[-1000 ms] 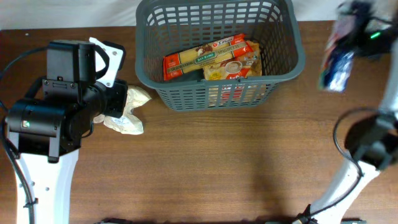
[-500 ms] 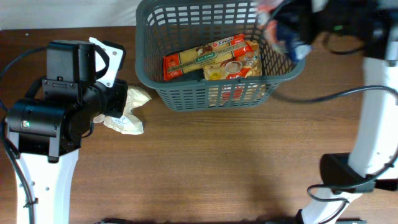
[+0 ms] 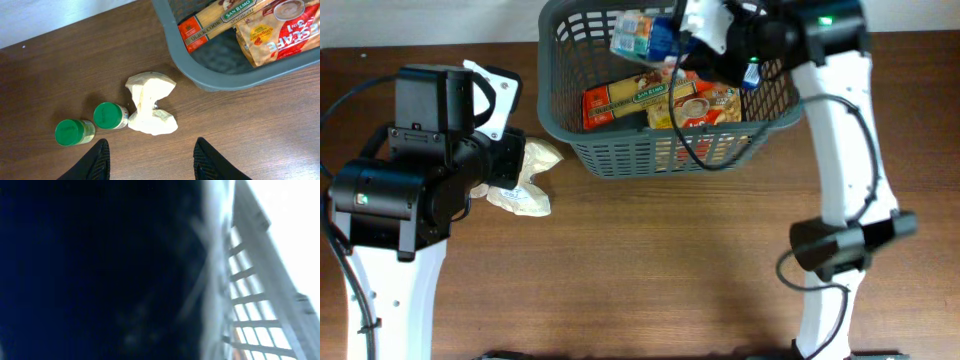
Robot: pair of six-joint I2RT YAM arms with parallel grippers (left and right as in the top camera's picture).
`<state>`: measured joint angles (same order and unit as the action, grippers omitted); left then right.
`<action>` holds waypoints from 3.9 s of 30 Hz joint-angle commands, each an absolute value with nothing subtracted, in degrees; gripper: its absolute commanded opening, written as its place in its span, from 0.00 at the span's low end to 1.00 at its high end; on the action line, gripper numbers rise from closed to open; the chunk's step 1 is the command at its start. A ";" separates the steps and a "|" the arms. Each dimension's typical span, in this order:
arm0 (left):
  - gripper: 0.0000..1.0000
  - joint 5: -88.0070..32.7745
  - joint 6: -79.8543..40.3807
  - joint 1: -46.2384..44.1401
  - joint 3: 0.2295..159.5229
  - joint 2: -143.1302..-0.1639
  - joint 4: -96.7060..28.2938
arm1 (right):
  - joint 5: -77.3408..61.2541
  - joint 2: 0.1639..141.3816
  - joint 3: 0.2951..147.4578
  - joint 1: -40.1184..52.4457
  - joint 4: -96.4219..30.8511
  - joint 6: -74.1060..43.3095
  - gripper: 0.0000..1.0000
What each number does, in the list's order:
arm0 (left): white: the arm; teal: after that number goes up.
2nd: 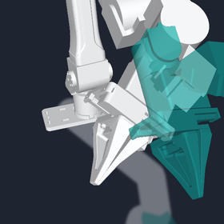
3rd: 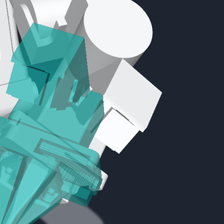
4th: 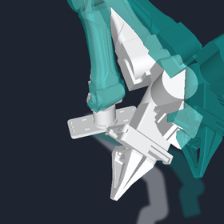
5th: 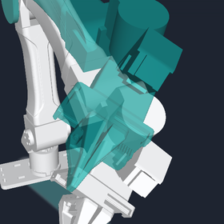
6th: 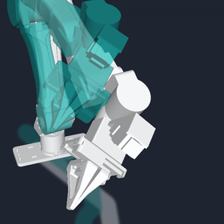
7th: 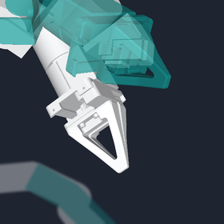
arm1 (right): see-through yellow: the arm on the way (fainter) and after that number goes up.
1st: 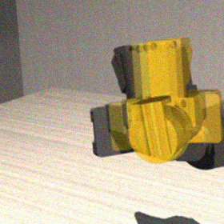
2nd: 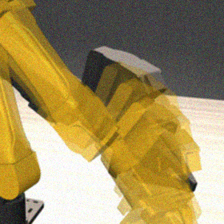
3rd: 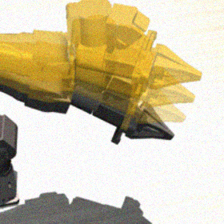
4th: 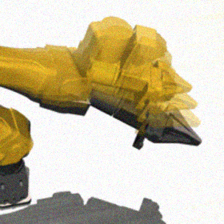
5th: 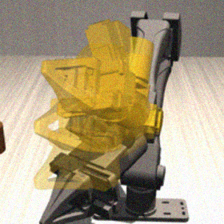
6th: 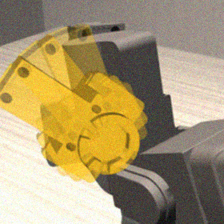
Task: Pack container
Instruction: 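Lift the blue box with the right gripper and lower it into the basket, then release the blue box and withdraw the right gripper to the side, then lower the left gripper onto the crumpled white bag and grasp it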
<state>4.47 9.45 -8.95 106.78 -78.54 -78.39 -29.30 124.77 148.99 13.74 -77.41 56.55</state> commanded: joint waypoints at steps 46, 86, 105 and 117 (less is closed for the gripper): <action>0.40 2.35 9.78 -8.71 106.96 -78.85 -79.96 | 9.74 120.25 146.26 20.53 -70.26 28.16 0.84; 0.92 -4.86 3.60 5.58 106.98 -89.34 -84.03 | -15.05 109.97 115.35 -32.64 -69.14 0.95 0.99; 0.80 -5.74 8.93 4.36 106.91 -113.75 -88.33 | -14.98 109.97 113.03 -32.64 -69.14 0.99 0.99; 0.79 -4.71 9.32 2.20 106.59 -123.92 -85.86 | -14.98 109.97 113.03 -32.64 -69.14 0.99 0.99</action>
<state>-4.51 8.14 3.51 106.76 -121.19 -86.98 -14.50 110.85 113.30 -32.80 -69.32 1.45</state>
